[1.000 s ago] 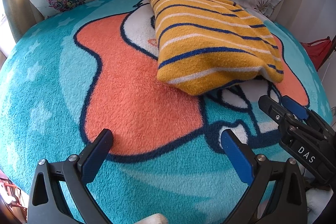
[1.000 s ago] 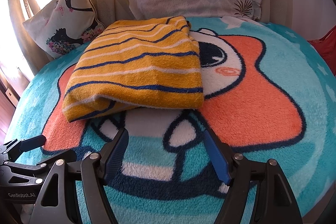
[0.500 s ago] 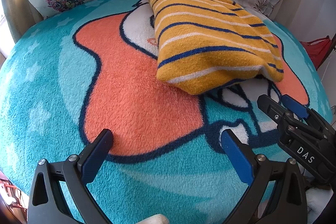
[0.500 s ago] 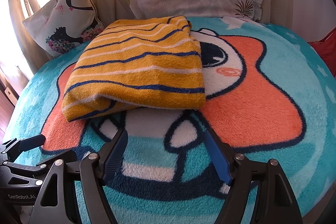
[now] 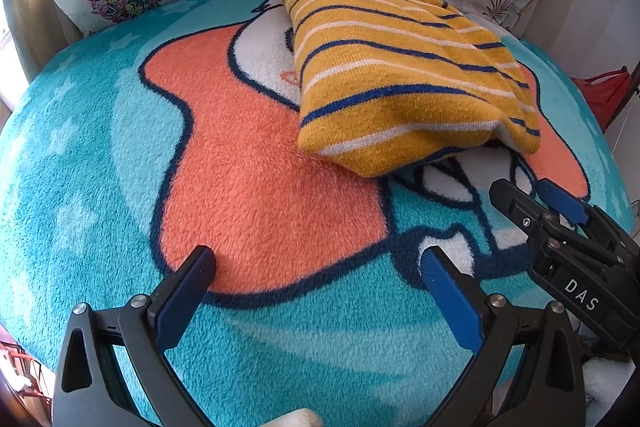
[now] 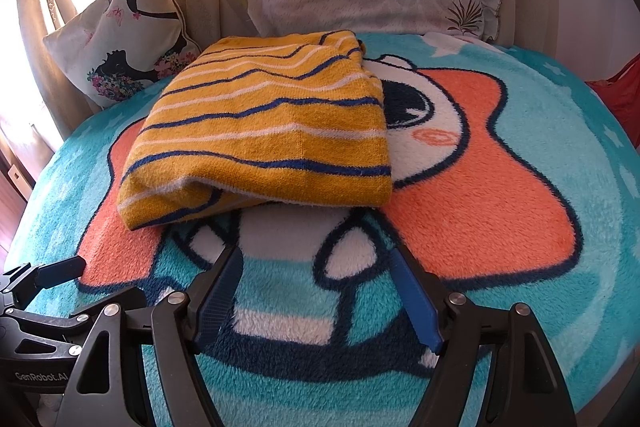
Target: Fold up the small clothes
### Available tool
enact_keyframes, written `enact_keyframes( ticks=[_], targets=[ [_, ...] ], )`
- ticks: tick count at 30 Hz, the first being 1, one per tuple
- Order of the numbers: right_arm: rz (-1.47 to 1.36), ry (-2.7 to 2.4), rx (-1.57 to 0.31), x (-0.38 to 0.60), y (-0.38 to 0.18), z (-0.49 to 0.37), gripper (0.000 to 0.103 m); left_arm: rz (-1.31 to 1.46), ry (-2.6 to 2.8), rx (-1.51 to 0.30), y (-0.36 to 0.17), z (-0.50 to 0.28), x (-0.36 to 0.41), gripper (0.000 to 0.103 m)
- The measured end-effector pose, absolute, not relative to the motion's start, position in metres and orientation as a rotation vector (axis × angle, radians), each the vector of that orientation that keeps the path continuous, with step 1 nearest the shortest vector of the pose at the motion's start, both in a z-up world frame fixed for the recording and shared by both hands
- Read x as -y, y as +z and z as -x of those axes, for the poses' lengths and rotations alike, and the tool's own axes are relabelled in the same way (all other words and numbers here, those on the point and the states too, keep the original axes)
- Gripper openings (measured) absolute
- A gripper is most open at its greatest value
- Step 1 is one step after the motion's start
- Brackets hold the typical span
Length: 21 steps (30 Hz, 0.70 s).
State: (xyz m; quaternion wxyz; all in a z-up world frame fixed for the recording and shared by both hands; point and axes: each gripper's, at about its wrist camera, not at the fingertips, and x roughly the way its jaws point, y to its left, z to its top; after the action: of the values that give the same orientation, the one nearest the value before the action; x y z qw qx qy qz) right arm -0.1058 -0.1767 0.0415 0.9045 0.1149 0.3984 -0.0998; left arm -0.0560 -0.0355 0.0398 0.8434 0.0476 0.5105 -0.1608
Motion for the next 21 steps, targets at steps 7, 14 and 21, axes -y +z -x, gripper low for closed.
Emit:
enact_keyframes(
  ticks=[7, 14, 21],
  targets=[
    [-0.237, -0.206, -0.823, 0.1766, 0.0413, 0.1059, 0.081, -0.101, -0.340, -1.078, 0.0398, 0.0565, 0.0358, 0.102],
    [-0.238, -0.204, -0.823, 0.1775, 0.0413, 0.1063, 0.081, -0.100, -0.340, -1.077, 0.0393, 0.0576, 0.0359, 0.102],
    [-0.232, -0.205, -0.823, 0.1747, 0.0431, 0.1069, 0.081, -0.104, -0.337, -1.048, 0.0426, 0.0602, 0.0332, 0.102]
  ],
)
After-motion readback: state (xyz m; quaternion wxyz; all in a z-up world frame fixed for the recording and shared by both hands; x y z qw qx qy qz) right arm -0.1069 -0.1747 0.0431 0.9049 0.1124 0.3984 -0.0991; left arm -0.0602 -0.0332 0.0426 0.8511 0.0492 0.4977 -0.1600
